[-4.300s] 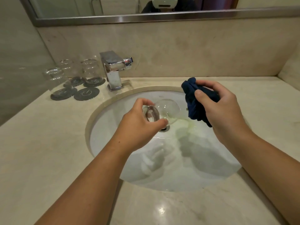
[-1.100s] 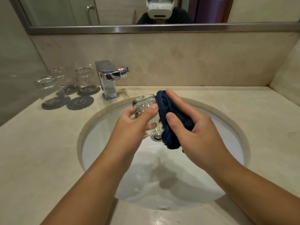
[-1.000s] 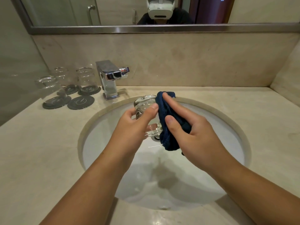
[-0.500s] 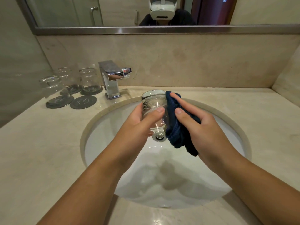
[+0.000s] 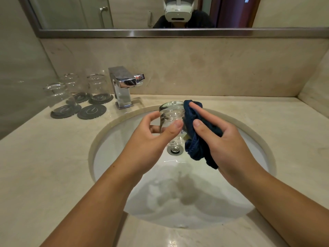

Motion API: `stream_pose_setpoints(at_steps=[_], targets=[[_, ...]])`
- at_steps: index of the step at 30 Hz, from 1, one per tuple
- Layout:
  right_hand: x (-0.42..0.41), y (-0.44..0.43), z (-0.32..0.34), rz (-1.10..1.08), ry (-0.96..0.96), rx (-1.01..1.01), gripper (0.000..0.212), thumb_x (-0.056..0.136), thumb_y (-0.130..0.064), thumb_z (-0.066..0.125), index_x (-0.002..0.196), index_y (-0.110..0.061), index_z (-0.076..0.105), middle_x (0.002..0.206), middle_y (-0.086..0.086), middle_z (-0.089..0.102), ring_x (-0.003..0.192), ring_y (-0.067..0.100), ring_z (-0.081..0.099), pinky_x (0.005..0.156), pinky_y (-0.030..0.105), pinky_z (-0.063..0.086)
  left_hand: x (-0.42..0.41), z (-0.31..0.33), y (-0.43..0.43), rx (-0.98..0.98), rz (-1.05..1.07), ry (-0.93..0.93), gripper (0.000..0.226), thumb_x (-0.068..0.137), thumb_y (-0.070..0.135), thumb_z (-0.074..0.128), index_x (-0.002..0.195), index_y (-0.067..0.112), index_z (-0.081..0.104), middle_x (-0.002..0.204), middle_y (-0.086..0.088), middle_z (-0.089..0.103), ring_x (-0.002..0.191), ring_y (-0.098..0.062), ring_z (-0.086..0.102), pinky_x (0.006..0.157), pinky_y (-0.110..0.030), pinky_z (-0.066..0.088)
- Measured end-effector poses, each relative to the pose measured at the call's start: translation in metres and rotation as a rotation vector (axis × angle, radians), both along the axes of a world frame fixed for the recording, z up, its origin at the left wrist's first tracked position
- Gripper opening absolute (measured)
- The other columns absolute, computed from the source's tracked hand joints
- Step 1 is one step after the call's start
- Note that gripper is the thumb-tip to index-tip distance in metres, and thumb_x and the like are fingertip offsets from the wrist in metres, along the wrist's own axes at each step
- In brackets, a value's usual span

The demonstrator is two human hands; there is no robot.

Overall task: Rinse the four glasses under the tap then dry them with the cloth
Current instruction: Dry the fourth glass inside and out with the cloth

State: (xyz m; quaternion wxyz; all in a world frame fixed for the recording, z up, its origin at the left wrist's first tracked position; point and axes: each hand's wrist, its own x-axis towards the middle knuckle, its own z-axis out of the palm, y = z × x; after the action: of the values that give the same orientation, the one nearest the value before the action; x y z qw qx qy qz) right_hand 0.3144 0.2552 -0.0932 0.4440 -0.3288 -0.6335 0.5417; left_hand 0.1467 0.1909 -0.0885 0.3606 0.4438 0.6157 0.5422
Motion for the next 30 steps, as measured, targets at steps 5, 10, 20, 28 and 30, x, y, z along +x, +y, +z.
stream_pose_setpoints(at_steps=[5,10,20,28,30], targets=[[0.001,0.006,0.003,0.056,0.117,-0.087,0.035,0.107,-0.020,0.058,0.137,-0.035,0.069,0.127,-0.012,0.076,0.122,0.012,0.071,0.113,0.042,0.050,-0.001,-0.001,0.002,0.046,0.019,-0.088,0.071,0.073,0.074,0.084,0.129,0.043,0.052,0.108,0.007,0.081,0.088,-0.001,0.075,0.083,-0.030,0.048],[0.002,0.008,0.005,0.150,0.237,-0.258,0.036,0.107,-0.014,0.053,0.138,-0.023,0.068,0.130,-0.003,0.076,0.122,0.015,0.071,0.100,0.027,0.058,-0.004,-0.003,0.004,0.041,-0.053,-0.123,0.063,0.079,0.075,0.078,0.126,0.042,0.051,0.107,0.007,0.082,0.091,-0.007,0.077,0.087,-0.035,0.049],[-0.001,-0.001,-0.001,-0.046,0.025,0.058,0.039,0.105,-0.024,0.064,0.137,-0.045,0.066,0.113,-0.022,0.078,0.111,0.002,0.073,0.094,0.021,0.058,0.006,-0.001,0.001,0.008,-0.049,0.068,0.076,0.071,0.076,0.062,0.142,0.051,0.052,0.122,0.016,0.067,0.094,0.009,0.071,0.065,-0.007,0.050],[0.001,0.000,0.005,-0.026,0.081,0.044,0.036,0.105,-0.021,0.062,0.135,-0.039,0.070,0.119,-0.016,0.078,0.118,0.006,0.071,0.108,0.036,0.051,-0.003,-0.004,0.001,0.066,-0.075,-0.093,0.048,0.081,0.062,0.079,0.126,0.050,0.070,0.105,0.014,0.077,0.100,-0.005,0.075,0.089,-0.030,0.051],[0.001,0.002,0.005,-0.030,0.094,0.018,0.034,0.105,-0.021,0.062,0.134,-0.038,0.071,0.119,-0.015,0.079,0.118,0.007,0.072,0.109,0.039,0.051,-0.004,-0.005,0.002,0.063,-0.104,-0.140,0.048,0.083,0.056,0.073,0.129,0.045,0.071,0.105,0.012,0.077,0.098,-0.007,0.075,0.088,-0.030,0.053]])
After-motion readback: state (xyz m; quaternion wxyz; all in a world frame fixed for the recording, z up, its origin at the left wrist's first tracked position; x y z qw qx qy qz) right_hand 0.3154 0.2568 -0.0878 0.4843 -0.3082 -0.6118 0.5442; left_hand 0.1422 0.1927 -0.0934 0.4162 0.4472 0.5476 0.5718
